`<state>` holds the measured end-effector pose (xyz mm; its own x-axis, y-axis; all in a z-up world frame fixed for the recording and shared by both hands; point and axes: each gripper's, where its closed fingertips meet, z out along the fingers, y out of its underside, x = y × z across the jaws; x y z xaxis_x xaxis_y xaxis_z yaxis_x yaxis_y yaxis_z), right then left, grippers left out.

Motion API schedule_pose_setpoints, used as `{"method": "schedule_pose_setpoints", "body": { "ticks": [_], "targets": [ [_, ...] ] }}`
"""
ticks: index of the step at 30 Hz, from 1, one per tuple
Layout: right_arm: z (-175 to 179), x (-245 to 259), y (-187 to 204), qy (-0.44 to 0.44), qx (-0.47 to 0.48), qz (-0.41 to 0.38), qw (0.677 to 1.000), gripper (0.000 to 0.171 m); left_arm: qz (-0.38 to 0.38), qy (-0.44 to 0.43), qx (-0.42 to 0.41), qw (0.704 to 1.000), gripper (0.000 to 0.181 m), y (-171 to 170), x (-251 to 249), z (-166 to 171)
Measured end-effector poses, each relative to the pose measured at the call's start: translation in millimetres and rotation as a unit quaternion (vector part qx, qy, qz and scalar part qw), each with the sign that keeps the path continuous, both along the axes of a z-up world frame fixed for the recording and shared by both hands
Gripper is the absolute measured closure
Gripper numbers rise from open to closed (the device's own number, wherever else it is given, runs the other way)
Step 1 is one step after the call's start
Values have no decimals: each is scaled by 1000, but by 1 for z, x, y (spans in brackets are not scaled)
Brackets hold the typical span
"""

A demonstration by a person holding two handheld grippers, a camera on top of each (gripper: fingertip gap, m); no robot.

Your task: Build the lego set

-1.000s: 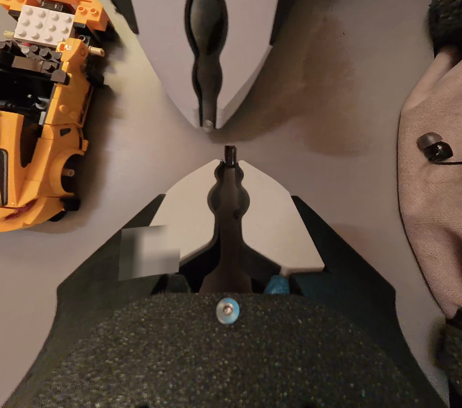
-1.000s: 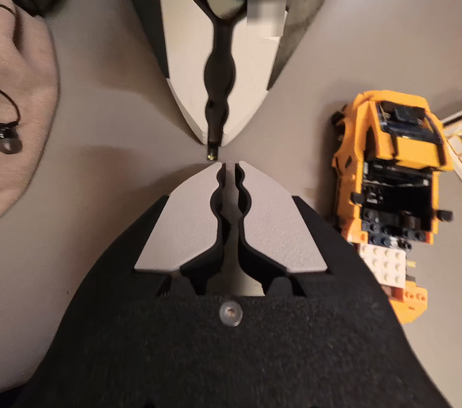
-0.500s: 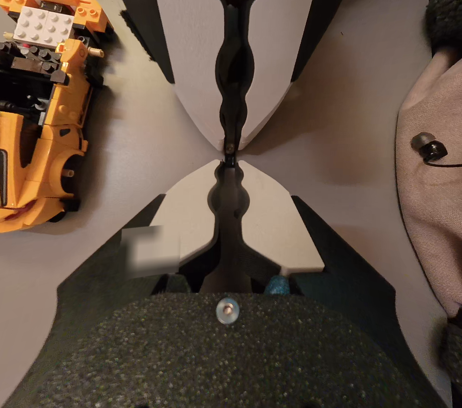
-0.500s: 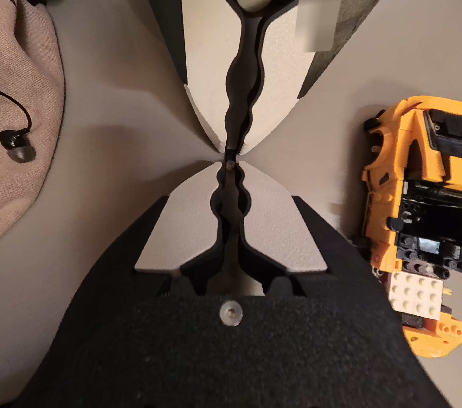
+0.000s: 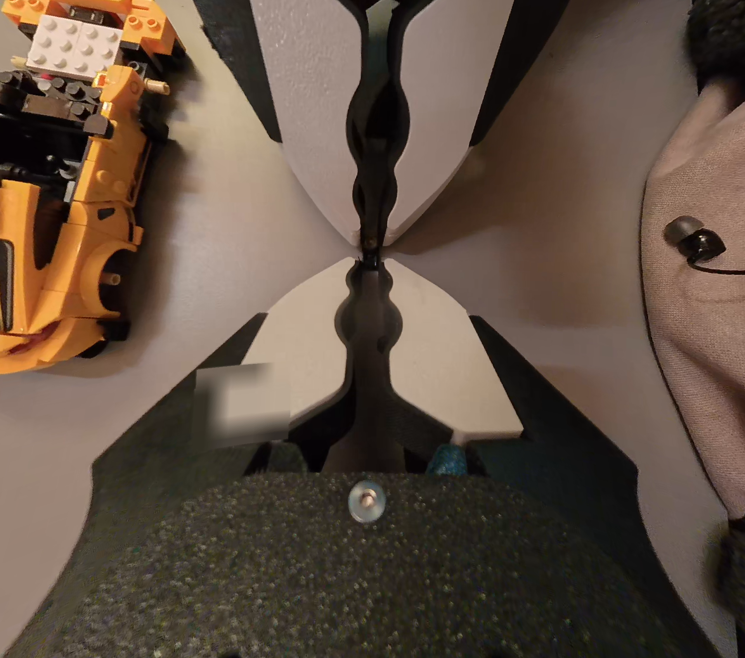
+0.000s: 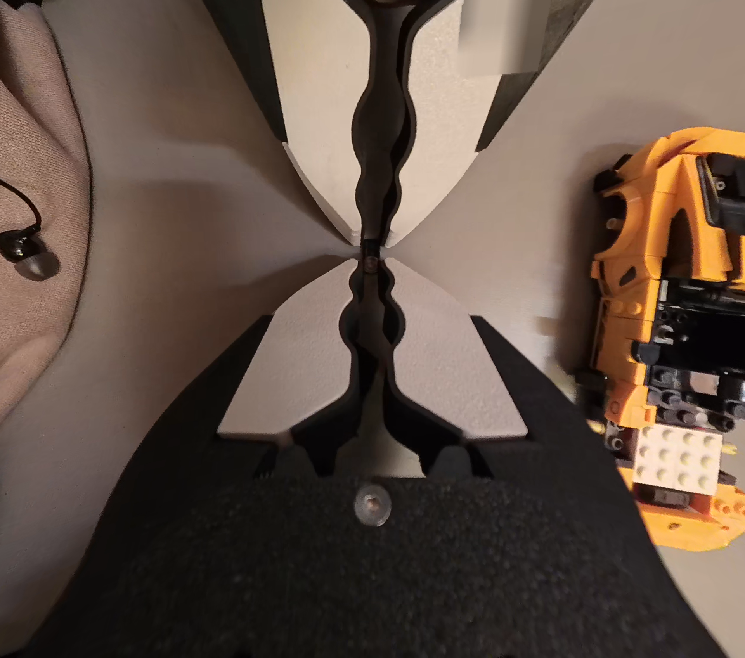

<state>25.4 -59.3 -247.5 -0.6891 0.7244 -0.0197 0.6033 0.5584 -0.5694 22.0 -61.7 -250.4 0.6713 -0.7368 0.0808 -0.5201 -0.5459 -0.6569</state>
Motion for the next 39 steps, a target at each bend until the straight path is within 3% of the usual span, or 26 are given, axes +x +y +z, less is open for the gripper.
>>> {"method": "schedule_pose_setpoints", "body": {
  "ticks": [12, 28, 39],
  "targets": [
    [-2, 0, 0, -42, -29, -27, 998, 164, -1, 2, 11, 1000, 174, 1, 0, 0],
    [-1, -1, 6, -19, -24, -24, 999, 157, -3, 2, 15, 1000, 174, 1, 1, -1],
    [1, -3, 0, -10, -14, -21, 1000, 167, -1, 4, 13, 1000, 174, 1, 1, -1]
  ]
}}
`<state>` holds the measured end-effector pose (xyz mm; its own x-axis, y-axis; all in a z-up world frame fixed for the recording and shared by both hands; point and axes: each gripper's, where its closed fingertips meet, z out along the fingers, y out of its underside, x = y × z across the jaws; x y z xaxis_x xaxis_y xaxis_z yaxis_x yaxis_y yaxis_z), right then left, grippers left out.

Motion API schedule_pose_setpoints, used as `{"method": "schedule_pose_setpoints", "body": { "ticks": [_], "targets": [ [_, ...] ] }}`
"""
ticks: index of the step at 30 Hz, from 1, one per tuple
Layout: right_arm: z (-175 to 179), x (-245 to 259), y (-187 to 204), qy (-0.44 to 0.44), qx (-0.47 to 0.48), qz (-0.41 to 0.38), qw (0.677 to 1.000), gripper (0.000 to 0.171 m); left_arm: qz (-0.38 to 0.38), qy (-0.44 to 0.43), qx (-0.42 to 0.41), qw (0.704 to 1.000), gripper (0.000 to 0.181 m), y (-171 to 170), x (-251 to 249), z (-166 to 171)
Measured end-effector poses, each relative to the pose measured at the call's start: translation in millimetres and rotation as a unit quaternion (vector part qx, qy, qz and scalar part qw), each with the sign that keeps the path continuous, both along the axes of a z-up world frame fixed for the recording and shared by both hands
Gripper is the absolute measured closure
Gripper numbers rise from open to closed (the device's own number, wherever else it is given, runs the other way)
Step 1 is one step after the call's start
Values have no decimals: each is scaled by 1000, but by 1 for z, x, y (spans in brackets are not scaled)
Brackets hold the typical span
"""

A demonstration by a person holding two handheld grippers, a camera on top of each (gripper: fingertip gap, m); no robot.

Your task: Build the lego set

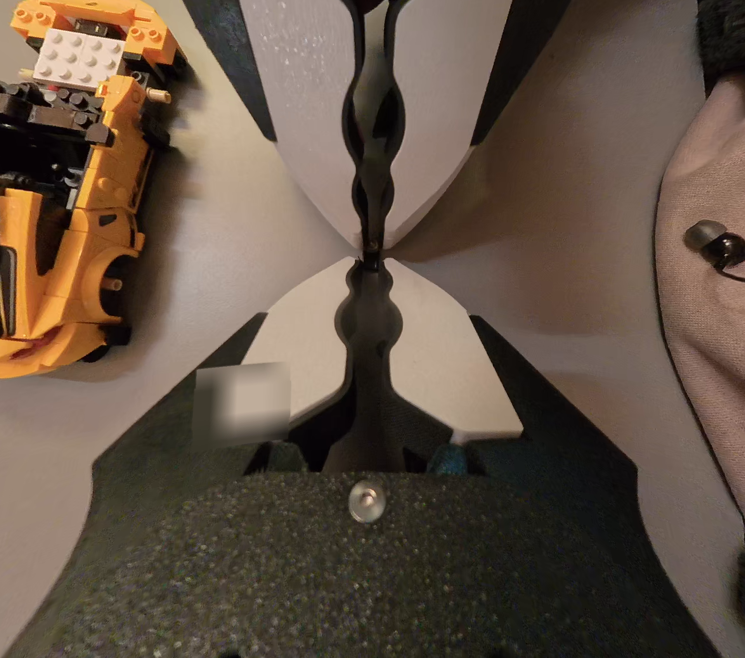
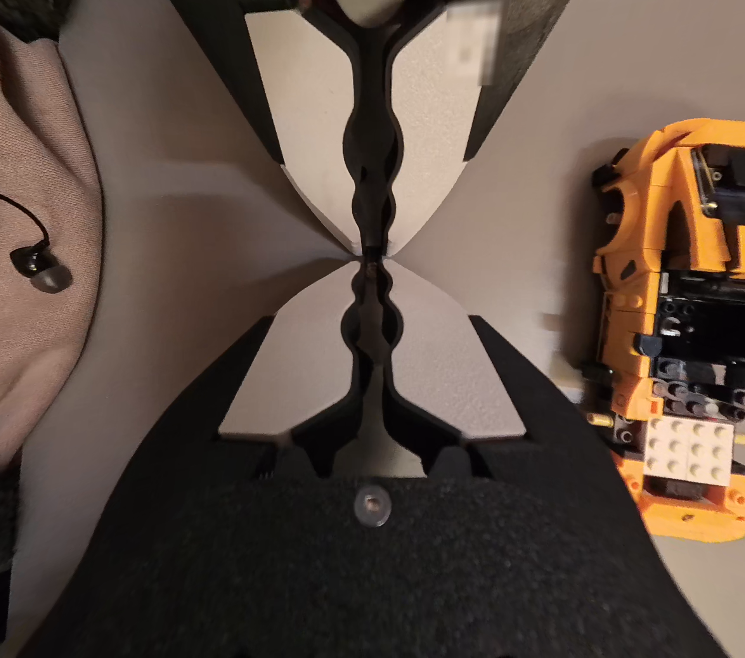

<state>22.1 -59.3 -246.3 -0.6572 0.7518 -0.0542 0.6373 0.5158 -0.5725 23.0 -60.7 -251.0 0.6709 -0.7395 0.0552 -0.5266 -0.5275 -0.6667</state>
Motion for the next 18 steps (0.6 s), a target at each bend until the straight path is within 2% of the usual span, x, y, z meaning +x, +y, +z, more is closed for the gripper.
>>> {"method": "schedule_pose_setpoints", "body": {
  "ticks": [18],
  "targets": [
    [-4, 1, 3, -38, -14, -7, 999, 166, 0, 1, 1, 1000, 174, 0, 1, 0]
  ]
}}
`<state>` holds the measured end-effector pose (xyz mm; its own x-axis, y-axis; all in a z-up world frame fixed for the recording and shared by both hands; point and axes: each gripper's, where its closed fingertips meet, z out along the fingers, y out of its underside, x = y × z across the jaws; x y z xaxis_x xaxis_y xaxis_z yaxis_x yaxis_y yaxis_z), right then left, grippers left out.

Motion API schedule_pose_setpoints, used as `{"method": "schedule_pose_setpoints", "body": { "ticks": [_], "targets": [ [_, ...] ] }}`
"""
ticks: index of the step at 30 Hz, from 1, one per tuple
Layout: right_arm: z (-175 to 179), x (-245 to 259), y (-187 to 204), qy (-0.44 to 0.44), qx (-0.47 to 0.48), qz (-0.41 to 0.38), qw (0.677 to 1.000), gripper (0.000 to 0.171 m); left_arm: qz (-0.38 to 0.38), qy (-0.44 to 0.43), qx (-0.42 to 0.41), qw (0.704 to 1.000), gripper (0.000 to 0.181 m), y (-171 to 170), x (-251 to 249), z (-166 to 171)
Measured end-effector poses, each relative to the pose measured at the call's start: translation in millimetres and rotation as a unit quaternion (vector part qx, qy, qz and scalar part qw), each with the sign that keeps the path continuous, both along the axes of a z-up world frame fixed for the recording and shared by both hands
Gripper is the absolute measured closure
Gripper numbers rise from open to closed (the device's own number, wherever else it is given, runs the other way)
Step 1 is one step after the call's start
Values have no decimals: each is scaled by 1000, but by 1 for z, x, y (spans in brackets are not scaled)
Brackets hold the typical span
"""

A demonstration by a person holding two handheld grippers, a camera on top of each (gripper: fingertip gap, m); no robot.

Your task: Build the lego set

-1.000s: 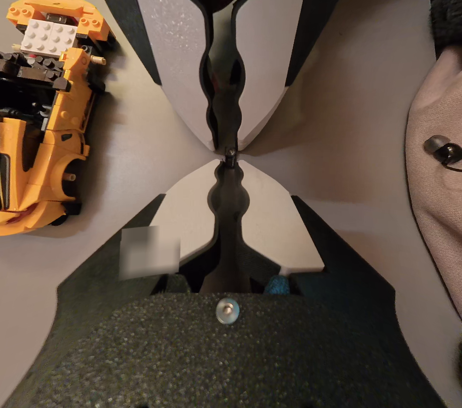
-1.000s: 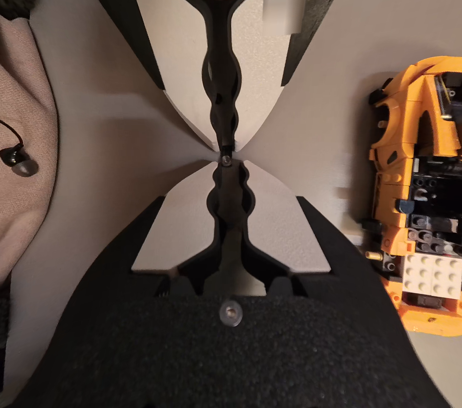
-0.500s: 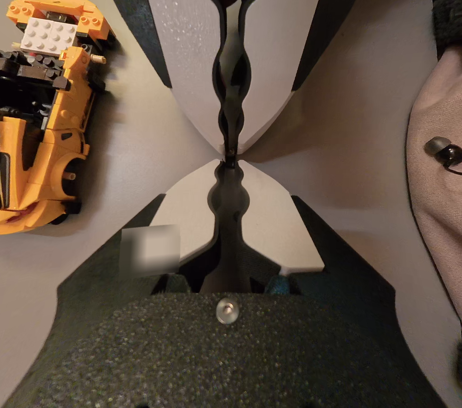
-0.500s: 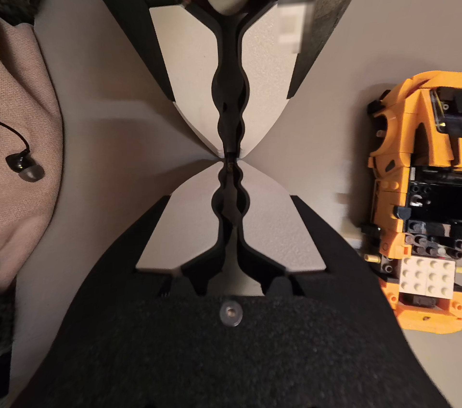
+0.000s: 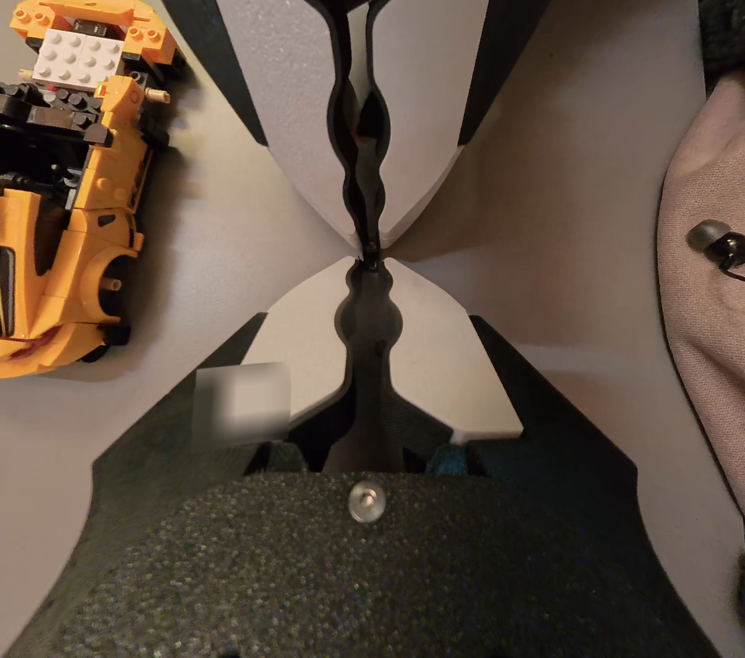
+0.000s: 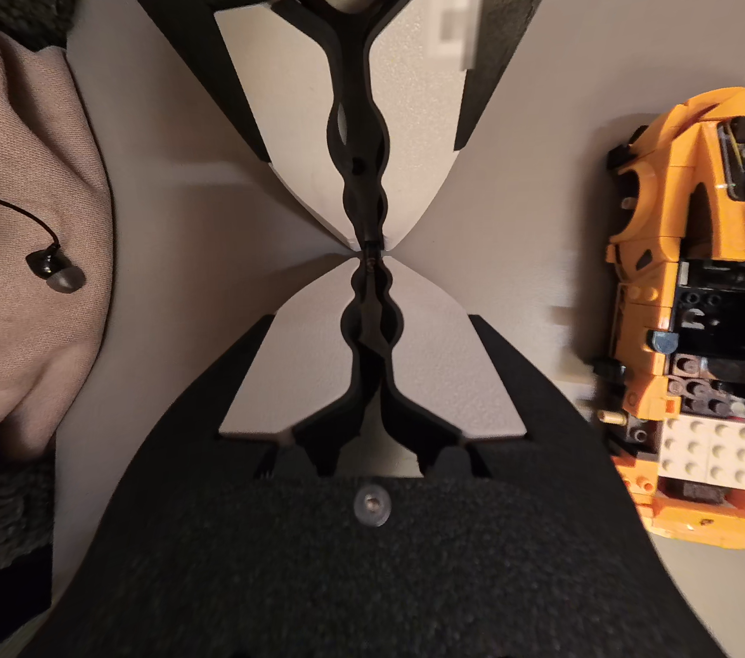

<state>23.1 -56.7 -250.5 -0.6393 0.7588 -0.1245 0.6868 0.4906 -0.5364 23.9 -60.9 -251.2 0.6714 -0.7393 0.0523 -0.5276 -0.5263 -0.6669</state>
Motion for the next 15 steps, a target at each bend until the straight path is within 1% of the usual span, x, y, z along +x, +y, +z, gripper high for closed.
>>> {"method": "schedule_pose_setpoints", "body": {
  "ticks": [15],
  "targets": [
    [-1, 1, 1, -12, -6, -12, 1000, 164, -1, 0, 3, 1000, 174, 0, 0, 0]
  ]
}}
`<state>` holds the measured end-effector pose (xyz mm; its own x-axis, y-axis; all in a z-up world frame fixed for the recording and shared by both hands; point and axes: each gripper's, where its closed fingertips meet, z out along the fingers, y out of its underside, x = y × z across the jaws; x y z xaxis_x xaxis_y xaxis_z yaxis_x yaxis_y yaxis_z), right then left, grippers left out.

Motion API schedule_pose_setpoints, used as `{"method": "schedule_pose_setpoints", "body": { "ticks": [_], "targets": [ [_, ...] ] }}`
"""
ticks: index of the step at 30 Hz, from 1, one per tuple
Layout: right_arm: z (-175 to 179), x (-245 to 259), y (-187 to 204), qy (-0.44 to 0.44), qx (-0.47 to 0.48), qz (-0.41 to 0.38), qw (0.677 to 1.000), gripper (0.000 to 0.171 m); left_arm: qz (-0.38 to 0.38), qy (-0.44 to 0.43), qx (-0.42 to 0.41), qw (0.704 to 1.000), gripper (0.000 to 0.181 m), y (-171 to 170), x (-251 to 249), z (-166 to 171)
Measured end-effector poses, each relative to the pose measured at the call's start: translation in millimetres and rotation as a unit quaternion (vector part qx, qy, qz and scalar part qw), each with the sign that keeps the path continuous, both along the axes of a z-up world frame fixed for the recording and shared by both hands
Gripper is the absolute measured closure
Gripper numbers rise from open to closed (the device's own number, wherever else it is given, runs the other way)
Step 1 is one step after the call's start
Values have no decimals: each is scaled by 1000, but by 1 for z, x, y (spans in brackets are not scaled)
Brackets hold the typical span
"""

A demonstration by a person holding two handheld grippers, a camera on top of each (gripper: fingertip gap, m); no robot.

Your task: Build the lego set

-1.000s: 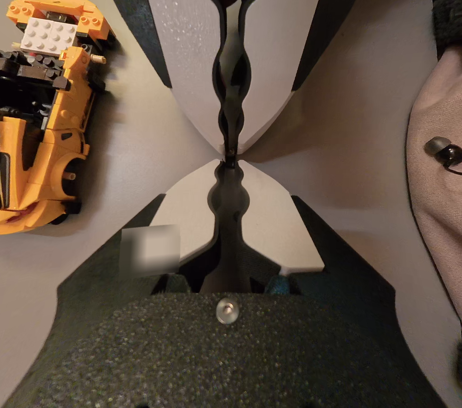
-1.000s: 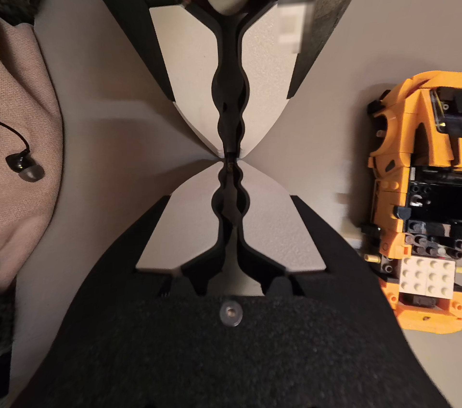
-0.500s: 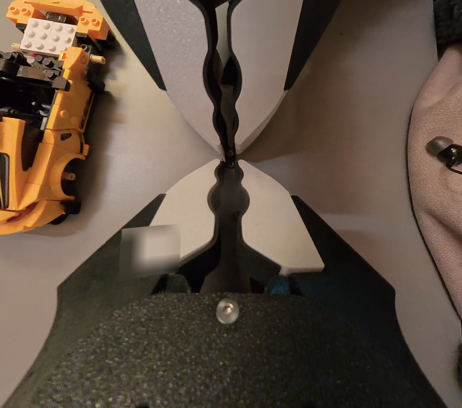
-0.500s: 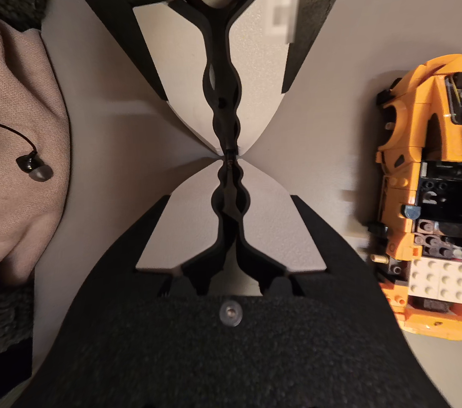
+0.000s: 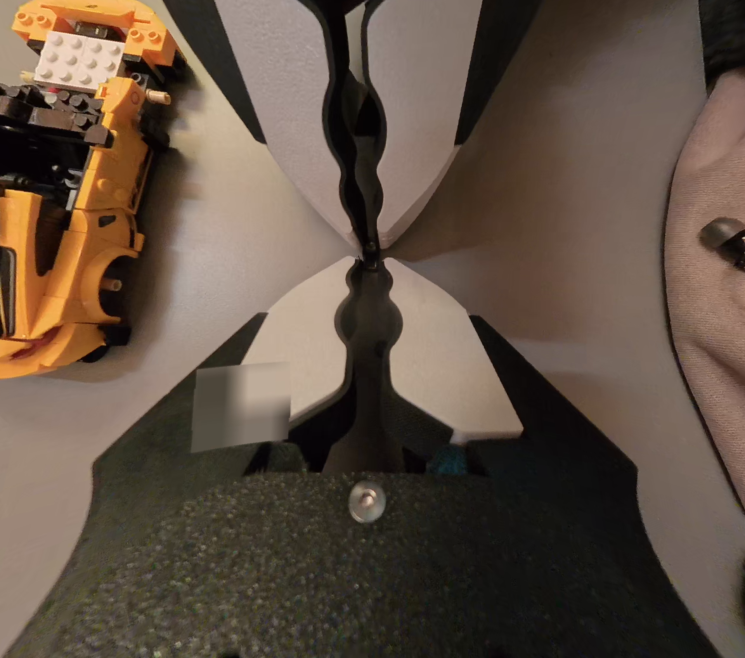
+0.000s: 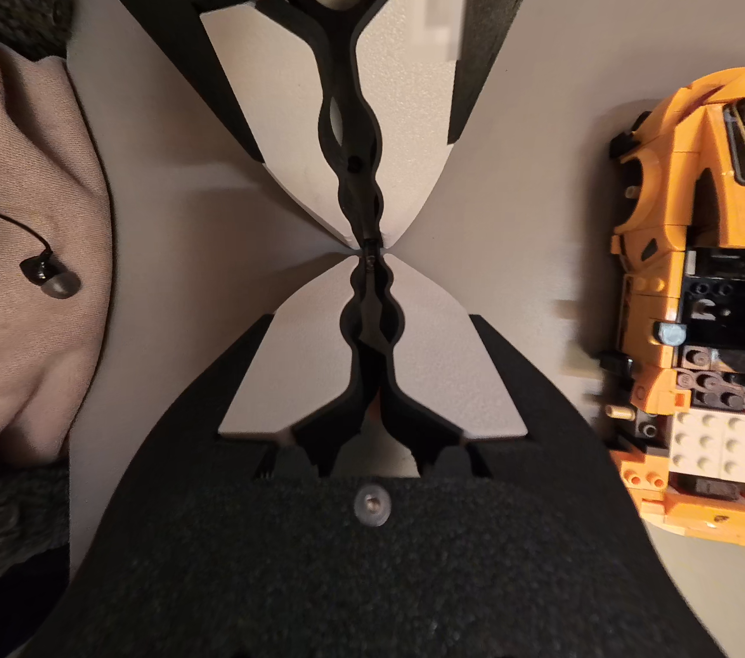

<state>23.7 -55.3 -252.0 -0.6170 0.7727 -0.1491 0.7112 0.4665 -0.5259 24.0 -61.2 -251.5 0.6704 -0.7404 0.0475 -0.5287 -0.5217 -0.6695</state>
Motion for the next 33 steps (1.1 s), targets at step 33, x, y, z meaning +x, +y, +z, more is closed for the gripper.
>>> {"method": "schedule_pose_setpoints", "body": {
  "ticks": [33],
  "targets": [
    [10, 3, -5, 115, 14, -26, 993, 153, -5, -50, -28, 998, 174, -4, 0, 6]
  ]
}}
